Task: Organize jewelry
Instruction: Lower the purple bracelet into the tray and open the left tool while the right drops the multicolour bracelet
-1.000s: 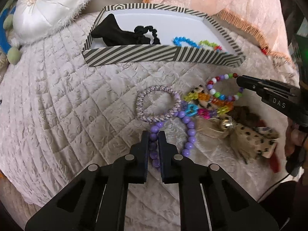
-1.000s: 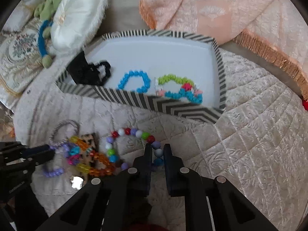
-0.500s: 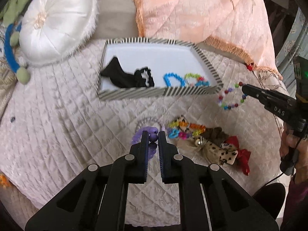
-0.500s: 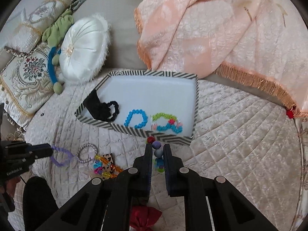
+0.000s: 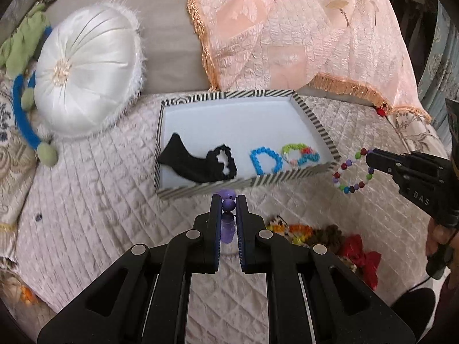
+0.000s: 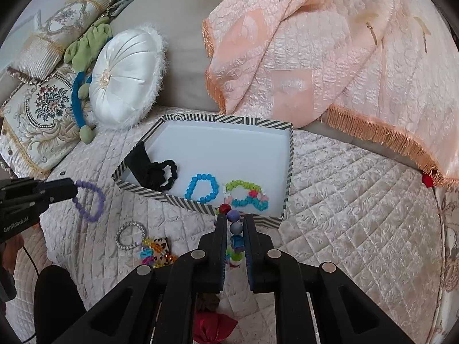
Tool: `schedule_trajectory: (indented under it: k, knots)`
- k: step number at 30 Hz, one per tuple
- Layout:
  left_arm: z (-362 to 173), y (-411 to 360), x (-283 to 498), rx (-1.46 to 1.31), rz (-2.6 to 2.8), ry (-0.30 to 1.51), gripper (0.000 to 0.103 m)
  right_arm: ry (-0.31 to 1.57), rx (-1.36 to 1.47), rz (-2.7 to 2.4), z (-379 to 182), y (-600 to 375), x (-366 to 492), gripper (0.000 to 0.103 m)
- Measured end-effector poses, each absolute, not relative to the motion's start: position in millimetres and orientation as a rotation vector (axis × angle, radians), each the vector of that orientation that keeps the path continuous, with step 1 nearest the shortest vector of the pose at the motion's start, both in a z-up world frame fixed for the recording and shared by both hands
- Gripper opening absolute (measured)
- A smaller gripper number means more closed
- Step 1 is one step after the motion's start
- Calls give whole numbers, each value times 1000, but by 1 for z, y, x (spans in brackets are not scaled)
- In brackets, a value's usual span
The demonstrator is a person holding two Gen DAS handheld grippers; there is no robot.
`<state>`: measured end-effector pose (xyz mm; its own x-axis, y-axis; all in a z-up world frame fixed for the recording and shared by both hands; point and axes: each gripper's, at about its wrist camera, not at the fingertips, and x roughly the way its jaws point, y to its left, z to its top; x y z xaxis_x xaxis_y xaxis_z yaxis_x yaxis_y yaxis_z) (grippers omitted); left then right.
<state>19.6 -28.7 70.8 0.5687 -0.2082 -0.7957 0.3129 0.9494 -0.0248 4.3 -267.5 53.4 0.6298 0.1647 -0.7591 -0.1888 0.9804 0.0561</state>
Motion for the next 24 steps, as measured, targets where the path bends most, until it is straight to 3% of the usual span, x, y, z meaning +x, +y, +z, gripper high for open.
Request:
schedule_trajectory:
  k: [24]
  knots:
    - [32,-79,150,177,-250,912,8,915,-66,227,22,-250,115,10]
